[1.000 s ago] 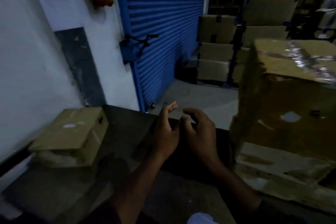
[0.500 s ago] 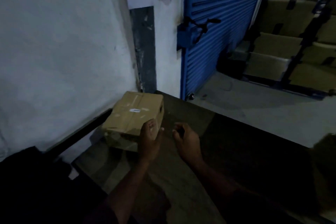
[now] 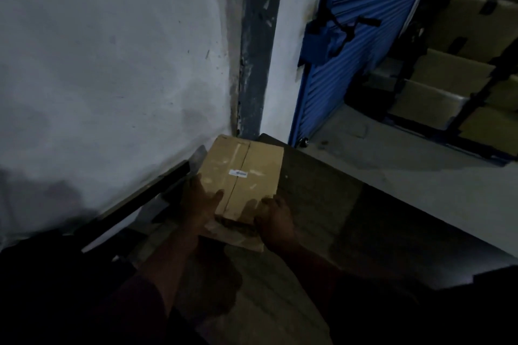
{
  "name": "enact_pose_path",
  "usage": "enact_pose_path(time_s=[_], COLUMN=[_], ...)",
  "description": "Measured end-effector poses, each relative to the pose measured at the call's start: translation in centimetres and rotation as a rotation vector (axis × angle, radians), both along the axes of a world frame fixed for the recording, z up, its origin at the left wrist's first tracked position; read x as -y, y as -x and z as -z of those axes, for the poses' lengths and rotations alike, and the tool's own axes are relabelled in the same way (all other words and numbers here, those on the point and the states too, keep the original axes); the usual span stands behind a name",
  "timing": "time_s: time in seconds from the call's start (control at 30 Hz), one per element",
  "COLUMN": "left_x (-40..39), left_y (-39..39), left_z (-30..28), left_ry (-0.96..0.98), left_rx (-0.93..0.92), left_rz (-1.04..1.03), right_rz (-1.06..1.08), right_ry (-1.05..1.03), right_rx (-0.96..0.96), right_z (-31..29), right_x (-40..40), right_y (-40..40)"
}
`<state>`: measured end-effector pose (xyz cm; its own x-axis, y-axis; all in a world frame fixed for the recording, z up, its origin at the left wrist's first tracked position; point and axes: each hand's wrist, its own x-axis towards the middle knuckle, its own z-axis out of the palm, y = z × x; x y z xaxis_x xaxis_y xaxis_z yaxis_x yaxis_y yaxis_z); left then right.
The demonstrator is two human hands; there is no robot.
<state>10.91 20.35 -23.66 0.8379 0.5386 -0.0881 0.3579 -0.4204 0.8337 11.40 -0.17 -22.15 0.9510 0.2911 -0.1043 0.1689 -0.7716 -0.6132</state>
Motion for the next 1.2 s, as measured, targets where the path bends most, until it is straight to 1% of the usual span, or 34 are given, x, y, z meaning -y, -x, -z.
enact_pose_path(time_s=[0.03,0.1,0.2,0.27,0.33,0.4,0.43,0.5,0.57,0.63,0.7,0.77,0.8,0.87,0.93,1.07,1.13,1.2], left_x=[-0.3,-0.3,-0.1,-0.1,-0.3,-0.4,-0.2,0.5,2.1,4.4,7.3,10.7,12.7,17.0,20.8,27.6,30.4,33.3], left_y=[-0.1,0.0,-0.4,-0.3,-0.4,-0.6,-0.5,-0.3,0.7,2.0,3.2,4.5,5.5,7.7,9.6,13.3,15.5,18.2], left_z=[0.6,1.6,2.4,2.1,2.0,2.0,1.9,2.1,2.5,2.8,3.6,4.4,4.2,3.1,2.5,3.6,4.1,3.4], left_ry=[0.005,-0.012,-0.03,-0.086,-0.163,-0.126,-0.115,-0.14,-0.145,-0.081,0.005,0.047,0.037,-0.016,-0.049,-0.095,-0.089,-0.089], left_rx=[-0.029,-0.068,-0.055,-0.056,-0.062,-0.081,-0.076,-0.08,-0.083,-0.127,-0.18,-0.22,-0.232,-0.234,-0.251,-0.275,-0.252,-0.192], left_rz=[0.019,0.028,-0.002,-0.002,-0.02,-0.052,-0.067,-0.077,-0.054,-0.015,-0.004,0.019,0.031,0.06,0.1,0.188,0.199,0.226], right_rz=[-0.013,-0.036,-0.077,-0.072,-0.086,-0.079,-0.096,-0.069,-0.02,0.027,0.084,0.119,0.148,0.248,0.351,0.535,0.552,0.518], right_ry=[0.025,-0.001,-0.017,-0.043,0.0,0.013,0.02,-0.019,-0.059,-0.112,-0.123,-0.066,-0.011,0.034,0.032,0.009,0.003,-0.001], right_rx=[-0.009,-0.068,-0.035,-0.049,-0.031,0.005,-0.015,-0.059,-0.044,-0.057,-0.014,0.01,0.015,0.015,0.025,0.041,0.053,0.034], right_z=[1.0,1.6,2.0,3.1,3.4,3.2,3.0,2.5,2.6,2.5,1.9,1.4,1.4,1.5,2.0,1.7,1.4,1.6], right_x=[0.0,0.3,0.8,1.1,1.5,1.9,2.0,3.0,4.6,7.1,10.2,13.5,15.5,19.3,22.9,30.0,33.5,37.0], right_y=[-0.6,-0.8,-0.1,0.0,-0.1,-0.1,0.0,0.4,1.2,2.7,4.4,5.7,6.6,8.4,10.5,15.9,18.9,22.2])
